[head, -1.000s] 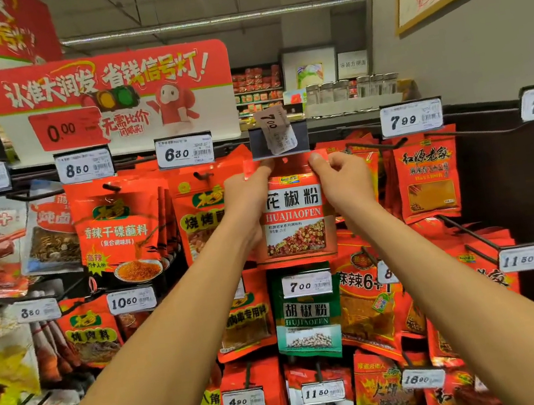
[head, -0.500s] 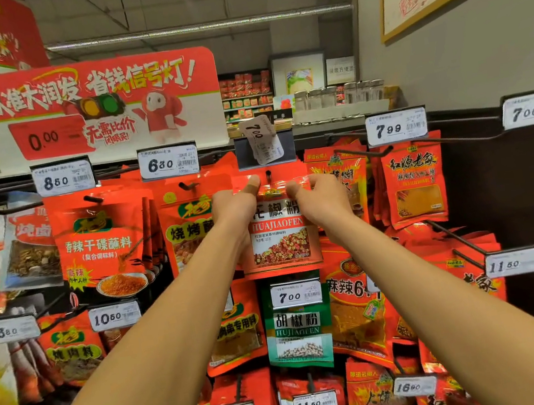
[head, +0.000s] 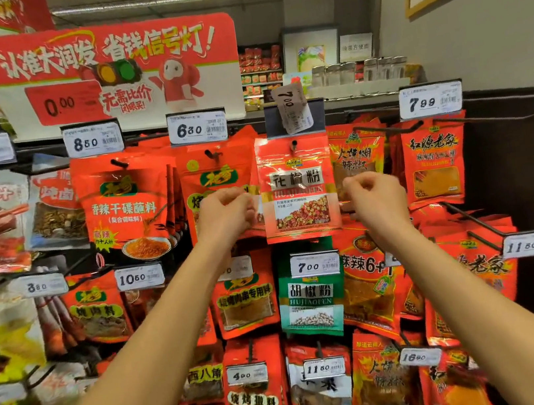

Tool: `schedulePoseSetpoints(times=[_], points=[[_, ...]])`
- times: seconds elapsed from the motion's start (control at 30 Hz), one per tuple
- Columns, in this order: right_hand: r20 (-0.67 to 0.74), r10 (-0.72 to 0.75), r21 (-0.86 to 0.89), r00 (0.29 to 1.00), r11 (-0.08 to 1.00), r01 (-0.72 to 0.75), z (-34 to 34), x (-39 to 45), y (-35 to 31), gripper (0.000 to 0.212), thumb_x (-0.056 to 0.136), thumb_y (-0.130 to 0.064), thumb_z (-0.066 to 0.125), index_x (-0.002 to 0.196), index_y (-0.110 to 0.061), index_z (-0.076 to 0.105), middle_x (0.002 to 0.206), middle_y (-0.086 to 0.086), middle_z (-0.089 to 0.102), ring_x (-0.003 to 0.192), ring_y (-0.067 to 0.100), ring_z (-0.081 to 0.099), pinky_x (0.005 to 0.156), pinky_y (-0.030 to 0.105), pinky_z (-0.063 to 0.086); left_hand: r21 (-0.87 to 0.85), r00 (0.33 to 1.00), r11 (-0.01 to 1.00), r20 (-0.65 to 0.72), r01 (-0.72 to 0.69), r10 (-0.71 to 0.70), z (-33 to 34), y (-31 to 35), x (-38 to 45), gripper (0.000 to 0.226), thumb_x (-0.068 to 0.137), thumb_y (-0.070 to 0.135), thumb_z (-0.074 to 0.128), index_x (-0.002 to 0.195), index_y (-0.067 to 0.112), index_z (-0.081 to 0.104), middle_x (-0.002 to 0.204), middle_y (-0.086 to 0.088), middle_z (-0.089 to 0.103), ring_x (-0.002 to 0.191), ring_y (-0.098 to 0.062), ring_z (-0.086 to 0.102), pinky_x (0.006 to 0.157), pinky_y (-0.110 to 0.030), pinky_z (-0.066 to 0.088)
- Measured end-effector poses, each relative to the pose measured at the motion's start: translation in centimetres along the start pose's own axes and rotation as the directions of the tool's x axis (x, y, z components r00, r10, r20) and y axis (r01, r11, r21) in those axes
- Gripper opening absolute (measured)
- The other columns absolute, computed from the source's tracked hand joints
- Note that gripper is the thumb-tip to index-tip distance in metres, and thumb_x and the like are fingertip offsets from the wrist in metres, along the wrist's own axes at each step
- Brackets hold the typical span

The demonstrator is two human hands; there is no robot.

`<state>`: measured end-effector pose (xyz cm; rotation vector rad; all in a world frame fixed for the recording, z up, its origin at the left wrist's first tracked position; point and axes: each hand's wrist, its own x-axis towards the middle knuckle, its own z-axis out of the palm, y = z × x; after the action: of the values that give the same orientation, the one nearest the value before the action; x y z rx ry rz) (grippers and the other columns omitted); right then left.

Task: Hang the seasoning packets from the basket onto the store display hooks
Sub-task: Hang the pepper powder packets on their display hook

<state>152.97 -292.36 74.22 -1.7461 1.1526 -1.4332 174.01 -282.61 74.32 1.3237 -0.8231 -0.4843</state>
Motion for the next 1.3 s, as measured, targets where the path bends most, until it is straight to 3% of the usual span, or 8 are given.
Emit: schedulePoseSetpoints(times=[0.2, 0.4, 0.7, 0.8, 0.9, 1.0, 1.17, 1.3], points=[[0.208, 0.093, 0.231, 0.974, 0.963, -0.141, 0.8, -7.0, 2.4, 0.023, 0.095, -0.012, 0.059, 0.073, -0.015, 0.067, 0.063, 0.007, 0.07, 0.049, 0.018, 0.065, 0.041, 0.024, 0.047, -0.003, 0.986, 0.996, 0.144, 0.09, -0.089, -5.8, -4.6, -4.8, 0.011, 0.096, 0.017, 0.063, 0.089, 0.015, 0.072, 0.079, -0.005, 0.078, 0.067, -0.016, 0.073, 0.056, -0.023, 0.057], [0.437, 0.375, 0.143, 0.817, 0.868, -0.475, 5.4, -17.4, 10.8, 0.025, 0.097, -0.002, 0.055, 0.075, -0.006, 0.065, 0.06, 0.013, 0.065, 0.043, 0.02, 0.06, 0.039, 0.024, 0.044, 0.009, 0.915, 0.925, 0.146, 0.38, -0.377, -10.4, -15.3, -10.6, 0.018, 0.099, 0.016, 0.057, 0.089, 0.016, 0.073, 0.078, -0.003, 0.077, 0.063, -0.013, 0.071, 0.054, -0.022, 0.055], [0.456, 0.757, -0.311, 0.468, 0.629, -0.713, 7.9, -33.6, 26.7, 0.023, 0.097, -0.001, 0.054, 0.075, -0.005, 0.062, 0.055, 0.007, 0.062, 0.042, 0.018, 0.056, 0.044, 0.026, 0.044, -0.011, 0.545, 0.546, -0.05, 0.838, -0.837, -15.8, -34.4, -24.8, 0.012, 0.095, 0.019, 0.06, 0.097, 0.016, 0.072, 0.077, 0.0, 0.076, 0.067, -0.016, 0.069, 0.066, -0.027, 0.053], [0.443, 0.821, -0.49, 0.36, 0.558, -0.67, 8.4, -39.3, 33.0, 0.035, 0.095, -0.001, 0.057, 0.062, -0.011, 0.061, 0.053, 0.004, 0.058, 0.054, 0.025, 0.056, 0.055, 0.038, 0.055, -0.05, 0.41, 0.415, -0.087, 0.908, -0.908, -16.5, -40.5, -30.4, 0.013, 0.095, 0.014, 0.058, 0.086, 0.015, 0.067, 0.07, -0.001, 0.07, 0.055, -0.011, 0.063, 0.055, -0.023, 0.046], [0.427, 0.873, -0.6, 0.236, 0.469, -0.649, 8.7, -45.0, 39.5, 0.041, 0.095, -0.005, 0.063, 0.056, -0.016, 0.071, 0.051, -0.006, 0.065, 0.048, 0.008, 0.063, 0.048, 0.021, 0.052, -0.075, 0.269, 0.278, -0.106, 0.958, -0.957, -16.6, -47.3, -35.0, 0.02, 0.098, 0.01, 0.055, 0.081, 0.015, 0.065, 0.066, 0.001, 0.069, 0.055, -0.011, 0.062, 0.054, -0.022, 0.047], [0.429, 0.87, -0.695, 0.243, 0.49, -0.527, 9.5, -49.9, 46.3, 0.031, 0.089, -0.03, 0.069, 0.059, -0.026, 0.073, 0.052, -0.011, 0.065, 0.054, 0.007, 0.063, 0.055, 0.025, 0.053, -0.089, 0.117, 0.128, -0.124, 0.988, -0.985, -16.4, -54.0, -38.6, 0.021, 0.099, 0.009, 0.054, 0.079, 0.014, 0.06, 0.073, -0.007, 0.063, 0.064, -0.02, 0.056, 0.059, -0.024, 0.041], [0.497, 0.852, -0.849, 0.166, 0.517, -0.106, 12.3, -58.7, 60.3, 0.034, 0.09, -0.029, 0.046, 0.06, -0.015, 0.051, 0.062, 0.005, 0.058, 0.068, 0.026, 0.057, 0.063, 0.038, 0.05, -0.078, -0.002, 0.009, -0.147, 0.997, -0.989, -16.3, -65.8, -43.8, 0.02, 0.1, 0.007, 0.05, 0.082, 0.01, 0.057, 0.077, -0.011, 0.058, 0.064, -0.023, 0.052, 0.059, -0.025, 0.036], [0.591, 0.804, -0.796, 0.066, 0.568, 0.21, 15.2, -64.0, 70.0, 0.028, 0.097, -0.026, 0.047, 0.083, -0.012, 0.067, 0.073, 0.009, 0.065, 0.08, 0.035, 0.065, 0.056, 0.027, 0.04, -0.093, -0.037, -0.025, -0.134, 0.995, -0.99, -16.5, -75.0, -46.3, 0.019, 0.102, 0.009, 0.043, 0.09, 0.009, 0.058, 0.076, -0.011, 0.062, 0.067, -0.022, 0.054, 0.063, -0.026, 0.041]])
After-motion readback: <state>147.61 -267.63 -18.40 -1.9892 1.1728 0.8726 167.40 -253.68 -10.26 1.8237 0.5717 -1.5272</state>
